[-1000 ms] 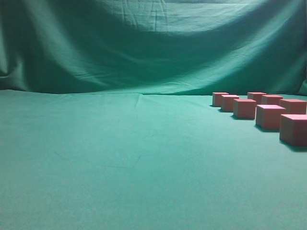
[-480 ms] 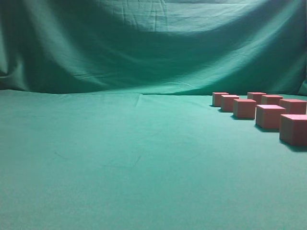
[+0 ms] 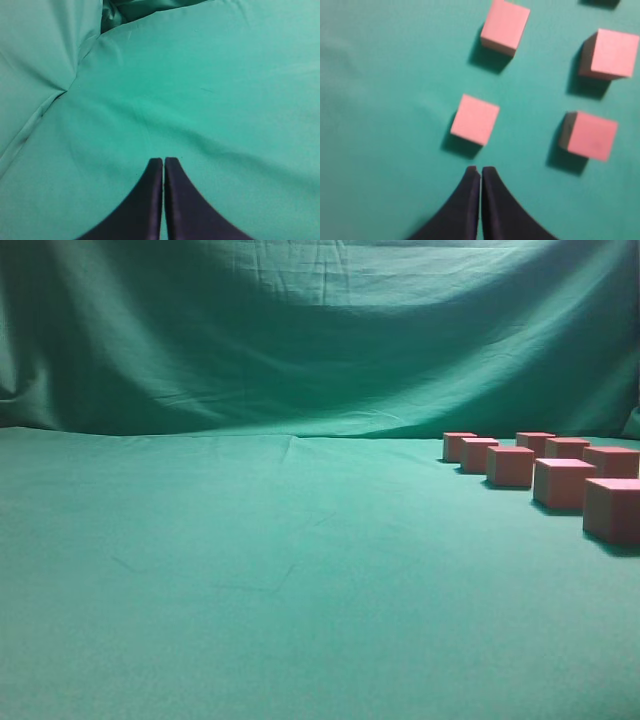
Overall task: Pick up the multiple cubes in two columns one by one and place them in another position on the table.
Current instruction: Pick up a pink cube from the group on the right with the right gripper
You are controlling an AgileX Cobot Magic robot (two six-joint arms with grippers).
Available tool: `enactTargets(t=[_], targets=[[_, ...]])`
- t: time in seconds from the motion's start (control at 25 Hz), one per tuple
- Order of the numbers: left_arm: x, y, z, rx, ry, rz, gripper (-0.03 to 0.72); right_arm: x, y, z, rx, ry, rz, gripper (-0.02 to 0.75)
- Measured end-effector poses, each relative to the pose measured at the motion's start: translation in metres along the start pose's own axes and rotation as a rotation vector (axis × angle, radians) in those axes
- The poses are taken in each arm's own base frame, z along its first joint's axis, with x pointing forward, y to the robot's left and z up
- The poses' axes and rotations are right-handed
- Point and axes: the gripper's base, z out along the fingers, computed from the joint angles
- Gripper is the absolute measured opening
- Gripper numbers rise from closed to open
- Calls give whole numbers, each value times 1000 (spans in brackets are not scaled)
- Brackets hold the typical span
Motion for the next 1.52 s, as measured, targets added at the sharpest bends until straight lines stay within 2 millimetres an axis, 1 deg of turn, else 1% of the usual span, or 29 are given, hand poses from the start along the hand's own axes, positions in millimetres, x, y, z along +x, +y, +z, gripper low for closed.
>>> enactTargets(t=[0.12, 0.16, 0.2, 0.24, 0.32, 0.4, 0.48, 0.52, 0.68, 0.72, 0.76, 0.92, 1.12, 1.16, 1.2, 1.24, 1.28, 1.32, 1.36, 1.52], targets=[[0, 0, 0, 0, 0, 0, 0, -10, -1, 17, 7, 1, 0, 0], [0, 0, 0, 0, 0, 0, 0, -12, -1, 23, 9, -1, 0, 48], [0, 0, 0, 0, 0, 0, 0, -14, -1, 27, 10, -6, 0, 48], [0, 0, 0, 0, 0, 0, 0, -16, -1, 32, 11, -4, 3, 123], [0, 0, 0, 0, 0, 0, 0, -19, -1, 40, 12, -5, 3, 234], [0, 0, 0, 0, 0, 0, 0, -20, -1, 45, 5, -6, 14, 365], [0, 0, 0, 0, 0, 0, 0, -22, 0, 48, -3, -12, 25, 465], [0, 0, 0, 0, 0, 0, 0, -23, 0, 49, -7, -14, 31, 501], [0, 0, 0, 0, 0, 0, 0, -23, 0, 61, -7, 15, 39, 501], [0, 0, 0, 0, 0, 0, 0, -23, 0, 65, -6, 25, 40, 543], [0, 0, 0, 0, 0, 0, 0, -23, -1, 69, -4, 37, 40, 526], [0, 0, 0, 0, 0, 0, 0, -23, -1, 82, 0, 66, 43, 526], [0, 0, 0, 0, 0, 0, 0, -21, -2, 89, 3, 92, 44, 526], [0, 0, 0, 0, 0, 0, 0, -21, -2, 89, 3, 95, 45, 455], [0, 0, 0, 0, 0, 0, 0, -21, -2, 90, 3, 97, 45, 400], [0, 0, 0, 0, 0, 0, 0, -21, -2, 90, 3, 103, 46, 309], [0, 0, 0, 0, 0, 0, 0, -20, -2, 90, 3, 107, 47, 254], [0, 0, 0, 0, 0, 0, 0, -21, -2, 89, 3, 107, 48, 236], [0, 0, 0, 0, 0, 0, 0, -21, -2, 89, 3, 107, 48, 247], [0, 0, 0, 0, 0, 0, 0, -27, 0, 83, -2, 153, 49, 247]])
